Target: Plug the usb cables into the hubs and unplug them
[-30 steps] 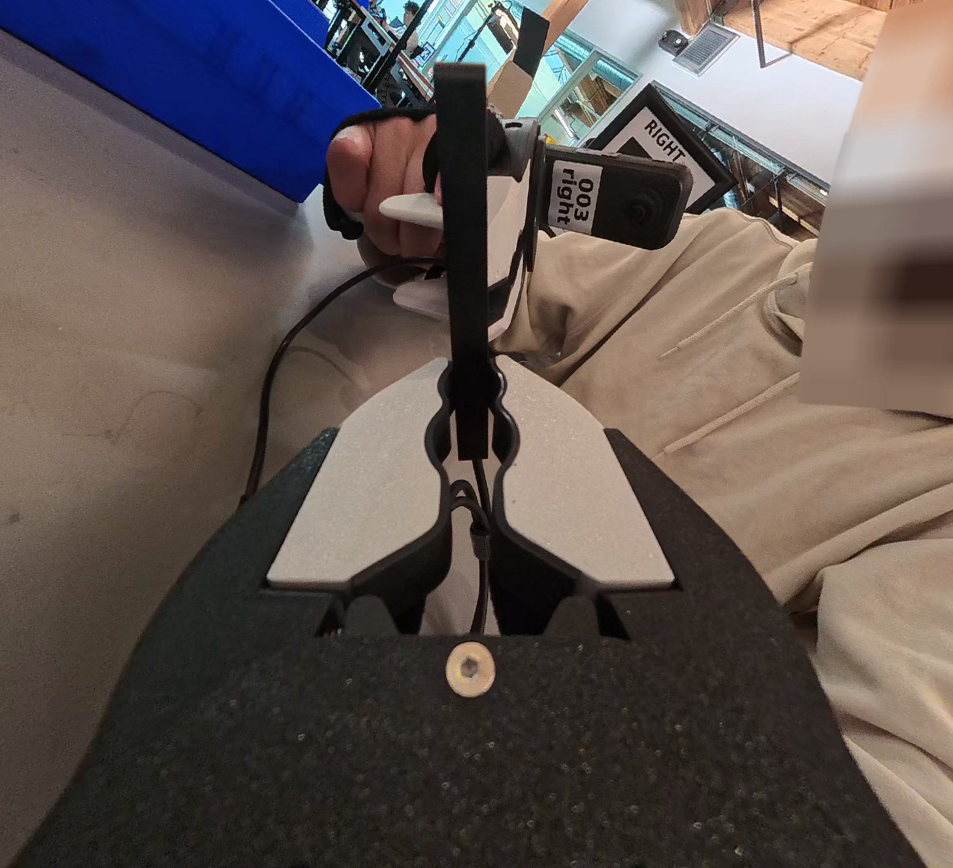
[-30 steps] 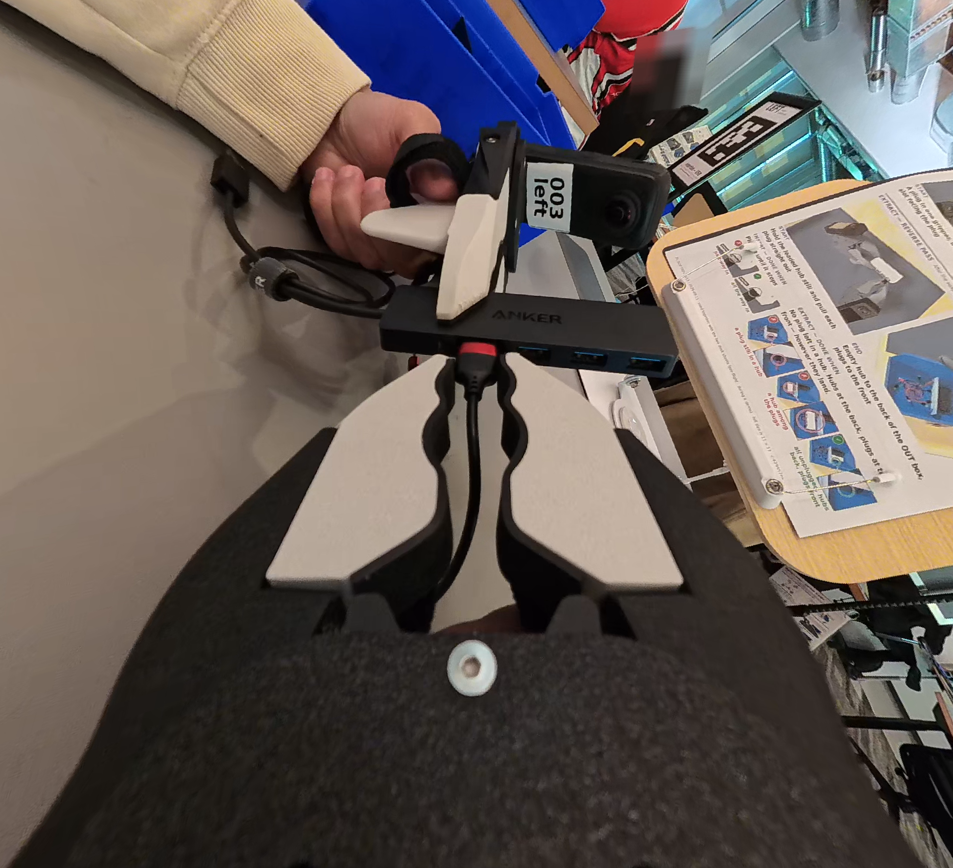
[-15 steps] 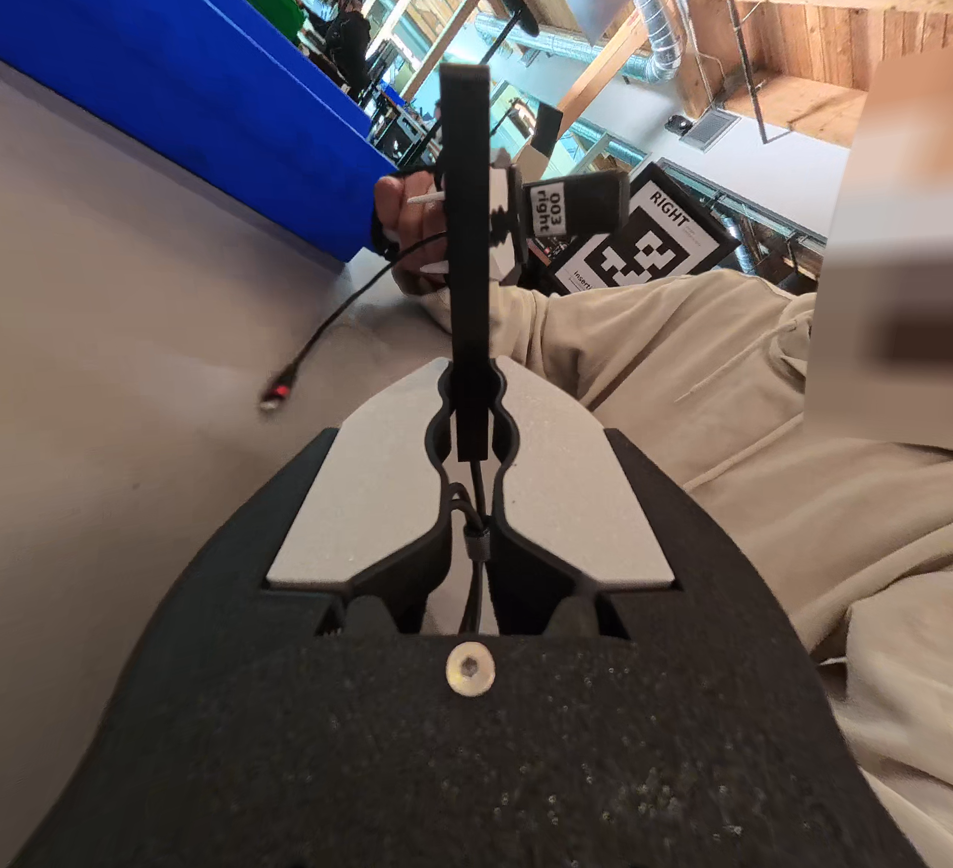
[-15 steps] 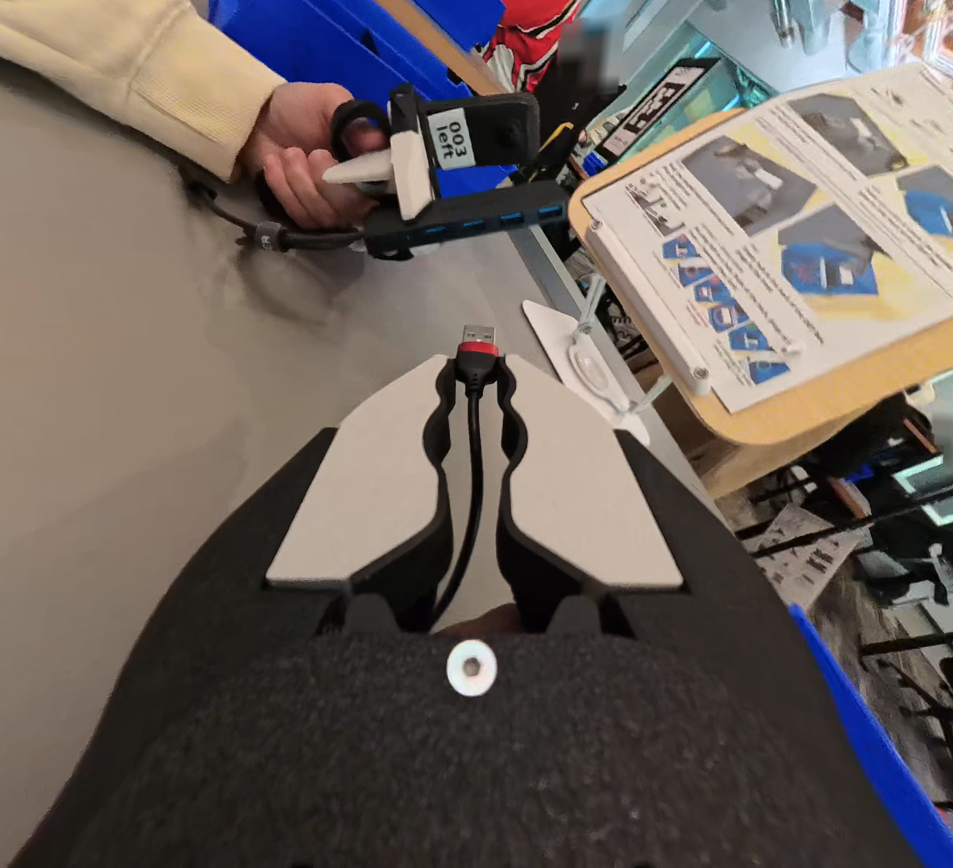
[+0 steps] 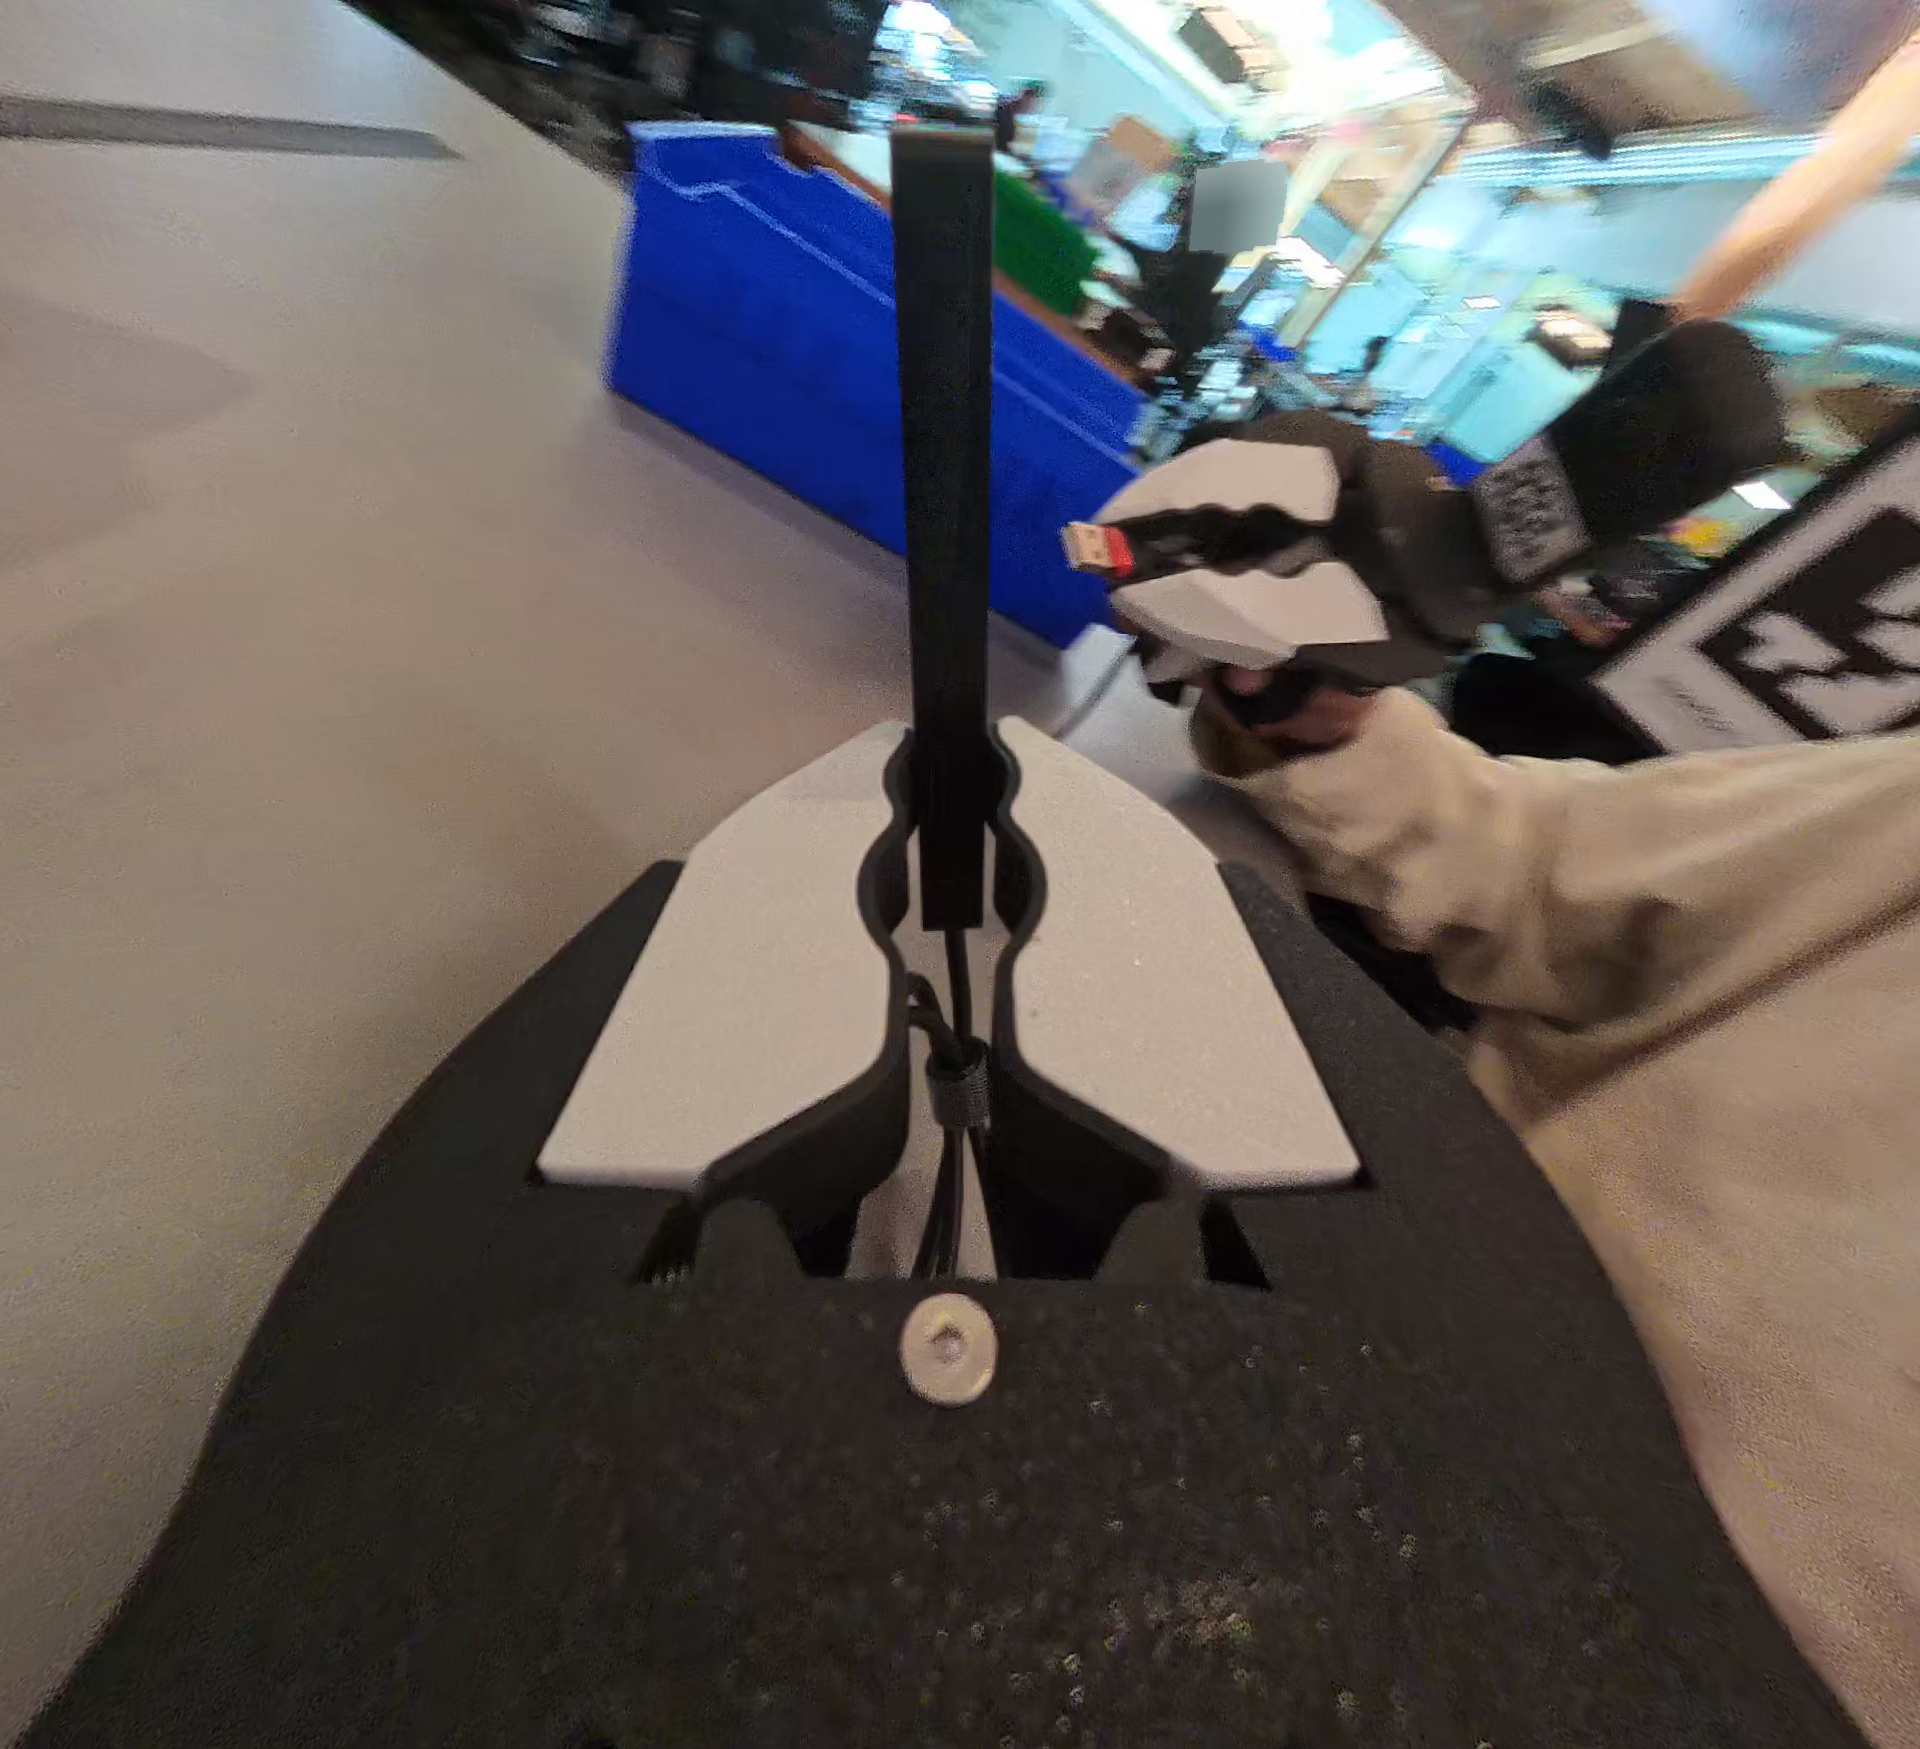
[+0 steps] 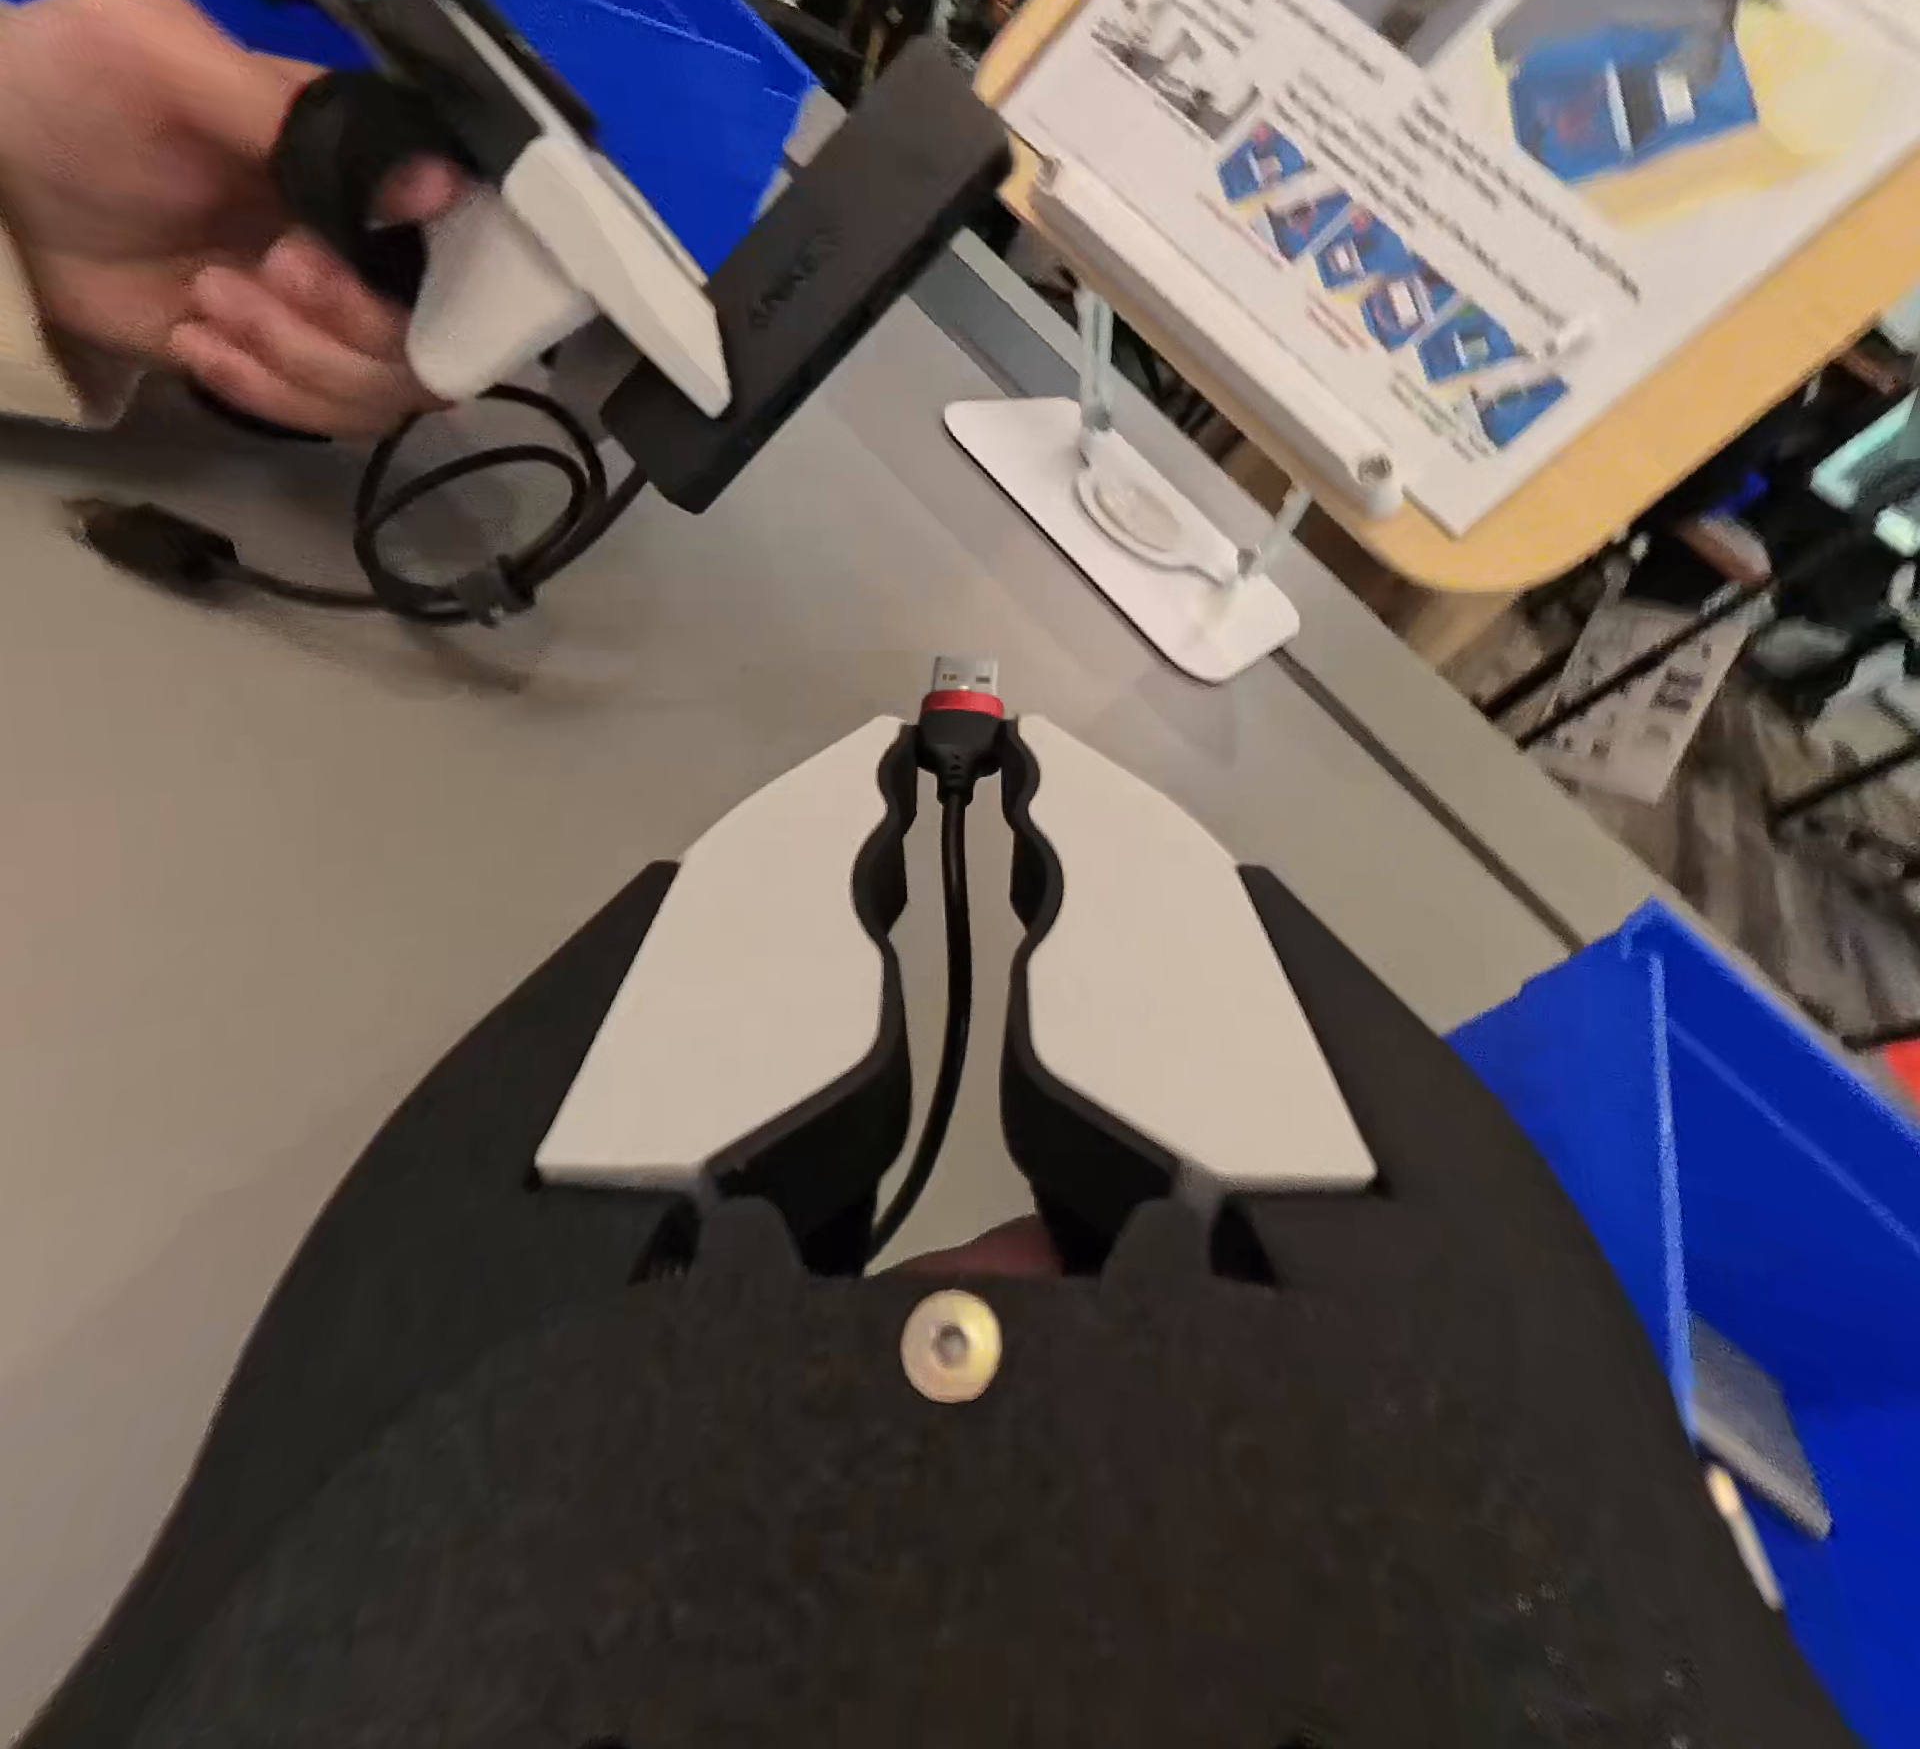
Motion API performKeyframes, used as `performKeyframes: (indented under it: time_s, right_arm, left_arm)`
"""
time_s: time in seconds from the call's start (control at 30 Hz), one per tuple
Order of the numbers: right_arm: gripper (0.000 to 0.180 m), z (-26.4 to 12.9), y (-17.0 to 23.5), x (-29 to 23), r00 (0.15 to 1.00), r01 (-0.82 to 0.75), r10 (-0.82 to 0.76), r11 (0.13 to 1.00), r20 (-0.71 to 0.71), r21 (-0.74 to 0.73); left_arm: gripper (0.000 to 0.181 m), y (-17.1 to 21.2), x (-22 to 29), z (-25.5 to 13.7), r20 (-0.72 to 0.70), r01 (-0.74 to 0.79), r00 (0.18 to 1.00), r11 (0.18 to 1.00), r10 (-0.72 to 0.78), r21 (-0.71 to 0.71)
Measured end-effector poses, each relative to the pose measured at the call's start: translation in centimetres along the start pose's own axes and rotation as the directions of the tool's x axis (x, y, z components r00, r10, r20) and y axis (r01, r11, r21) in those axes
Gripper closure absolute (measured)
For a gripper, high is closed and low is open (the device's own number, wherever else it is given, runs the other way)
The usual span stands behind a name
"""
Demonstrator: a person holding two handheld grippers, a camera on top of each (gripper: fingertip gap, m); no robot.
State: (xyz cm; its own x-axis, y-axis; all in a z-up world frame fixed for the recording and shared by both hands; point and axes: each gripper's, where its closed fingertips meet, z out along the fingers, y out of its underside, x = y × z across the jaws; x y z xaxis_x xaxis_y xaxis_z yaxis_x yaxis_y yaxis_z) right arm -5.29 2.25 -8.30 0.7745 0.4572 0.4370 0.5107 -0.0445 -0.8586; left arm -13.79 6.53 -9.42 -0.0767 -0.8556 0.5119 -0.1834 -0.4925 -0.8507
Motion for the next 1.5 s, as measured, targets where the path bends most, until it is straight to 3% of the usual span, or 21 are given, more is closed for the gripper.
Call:
performKeyframes:
  time_s: [0.13,0.37,0.43,0.57,0.67,0.8,0.9,1.03,1.17,1.3,1.5]
  right_arm:
    - [0.164,0.5,-0.2,0.3,0.990,-0.135,0.134,0.989,-0.035,-0.051]
    - [0.164,0.8,-1.2,0.4,0.992,-0.110,0.106,0.992,-0.069,-0.057]
    - [0.164,0.1,-3.4,2.2,0.989,-0.136,0.135,0.991,-0.064,-0.015]
    - [0.165,-4.0,-12.7,10.7,0.989,-0.114,0.120,0.991,-0.090,0.069]
    - [0.164,-7.8,-19.0,18.1,0.985,-0.029,0.036,0.999,-0.168,0.046]
    - [0.165,-11.1,-21.4,27.1,0.958,0.020,-0.040,0.997,-0.283,-0.073]
    - [0.164,-11.7,-18.2,31.2,0.946,-0.049,0.002,0.989,-0.323,-0.137]
    - [0.164,-10.4,-8.8,32.6,0.932,-0.223,0.151,0.955,-0.330,-0.194]
    - [0.165,-8.7,2.5,30.2,0.896,-0.409,0.329,0.872,-0.297,-0.270]
    - [0.164,-7.5,10.8,26.1,0.824,-0.566,0.503,0.745,-0.259,-0.354]
    - [0.162,-7.9,19.7,21.7,0.789,-0.603,0.519,0.547,-0.330,-0.581]
  left_arm:
    - [0.170,-0.7,-0.1,-0.1,0.079,-0.036,0.996,0.999,0.034,0.020]
    - [0.170,-0.5,0.0,0.2,0.089,-0.052,0.995,0.999,0.051,0.001]
    - [0.170,-0.1,-0.5,0.4,0.119,-0.061,0.991,0.998,0.062,-0.014]
    - [0.170,0.2,-0.7,0.7,0.122,-0.055,0.991,0.998,0.058,-0.026]
    - [0.170,0.3,-0.5,0.7,0.113,-0.057,0.992,0.997,0.062,-0.043]
    - [0.170,0.5,-0.6,0.8,0.116,-0.043,0.992,0.998,0.049,-0.055]
    - [0.170,0.5,-0.2,0.9,0.093,-0.055,0.994,0.997,0.061,-0.057]
    - [0.170,1.0,1.5,1.4,0.013,-0.091,0.996,0.992,0.092,-0.091]
    - [0.170,1.2,1.5,1.6,0.024,-0.102,0.994,0.989,0.106,-0.107]
    - [0.170,0.9,1.0,1.4,0.039,-0.079,0.996,0.992,0.083,-0.095]
    - [0.170,0.7,0.6,1.1,0.054,-0.065,0.996,0.994,0.070,-0.088]
